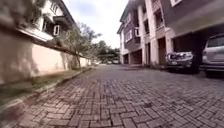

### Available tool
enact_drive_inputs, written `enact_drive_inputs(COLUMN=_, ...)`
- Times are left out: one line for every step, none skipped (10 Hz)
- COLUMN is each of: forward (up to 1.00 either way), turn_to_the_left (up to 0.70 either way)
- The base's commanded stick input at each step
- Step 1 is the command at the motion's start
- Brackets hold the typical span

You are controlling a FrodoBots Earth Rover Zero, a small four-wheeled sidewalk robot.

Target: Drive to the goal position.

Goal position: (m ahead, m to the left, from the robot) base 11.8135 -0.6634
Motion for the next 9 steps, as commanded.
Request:
enact_drive_inputs(forward=0.7, turn_to_the_left=0.03)
enact_drive_inputs(forward=0.7, turn_to_the_left=0.03)
enact_drive_inputs(forward=0.7, turn_to_the_left=0.03)
enact_drive_inputs(forward=0.7, turn_to_the_left=0.03)
enact_drive_inputs(forward=0.7, turn_to_the_left=0.03)
enact_drive_inputs(forward=0.7, turn_to_the_left=0.03)
enact_drive_inputs(forward=0.7, turn_to_the_left=0.03)
enact_drive_inputs(forward=0.7, turn_to_the_left=0.03)
enact_drive_inputs(forward=0.7, turn_to_the_left=0.03)
